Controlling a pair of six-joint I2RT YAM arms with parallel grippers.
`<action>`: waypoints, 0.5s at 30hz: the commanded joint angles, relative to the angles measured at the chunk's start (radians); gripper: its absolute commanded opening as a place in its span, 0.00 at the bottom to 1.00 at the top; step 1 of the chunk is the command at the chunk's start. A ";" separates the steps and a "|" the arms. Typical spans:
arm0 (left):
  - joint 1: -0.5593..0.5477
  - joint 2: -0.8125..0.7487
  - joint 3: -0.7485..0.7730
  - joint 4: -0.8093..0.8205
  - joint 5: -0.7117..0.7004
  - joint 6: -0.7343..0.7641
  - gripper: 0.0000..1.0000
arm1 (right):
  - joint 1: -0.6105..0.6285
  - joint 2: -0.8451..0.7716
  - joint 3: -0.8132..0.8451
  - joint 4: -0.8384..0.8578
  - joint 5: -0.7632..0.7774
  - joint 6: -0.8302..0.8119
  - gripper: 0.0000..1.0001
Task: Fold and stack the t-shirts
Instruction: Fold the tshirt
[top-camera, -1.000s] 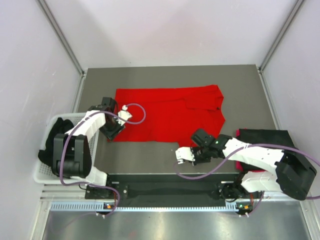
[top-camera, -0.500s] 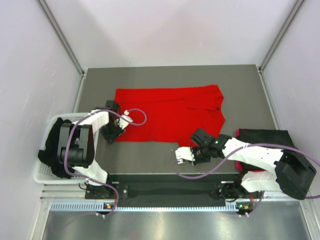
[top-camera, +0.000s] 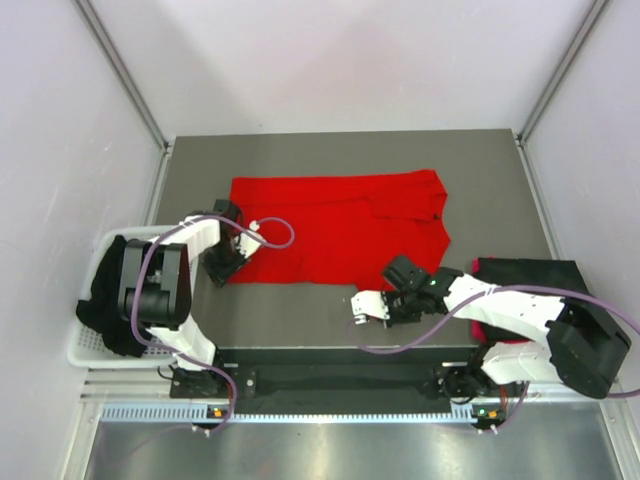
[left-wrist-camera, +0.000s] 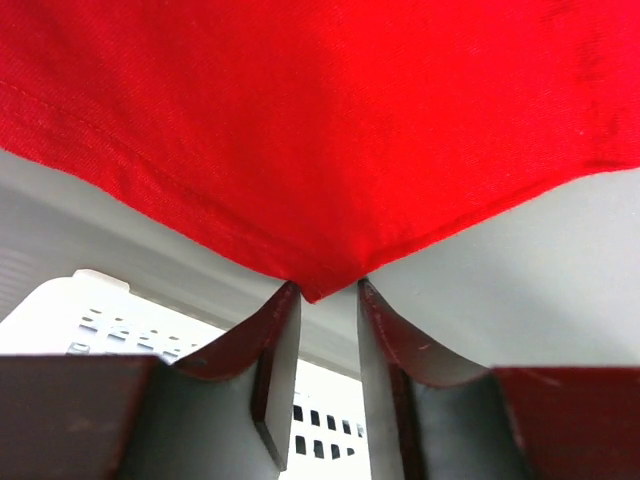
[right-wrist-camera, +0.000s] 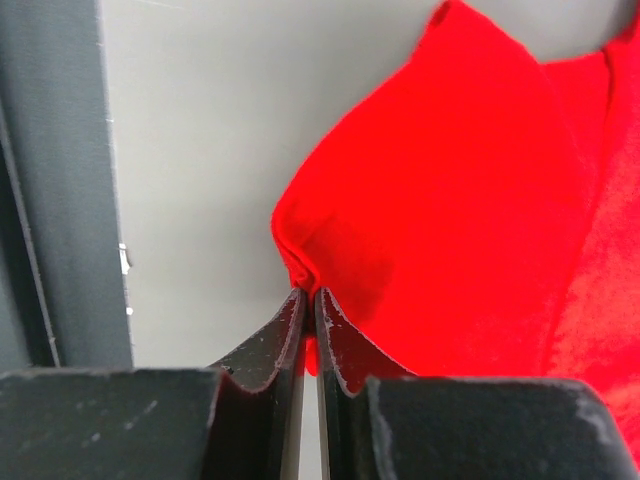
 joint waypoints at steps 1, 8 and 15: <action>0.009 0.070 -0.018 0.109 -0.003 0.002 0.33 | -0.037 -0.011 0.020 0.032 0.005 0.015 0.06; 0.007 0.080 -0.012 0.144 -0.023 -0.014 0.00 | -0.138 -0.054 0.037 0.039 0.016 0.024 0.05; 0.007 -0.001 0.052 0.123 -0.039 -0.014 0.00 | -0.336 -0.143 0.175 0.012 -0.018 0.024 0.04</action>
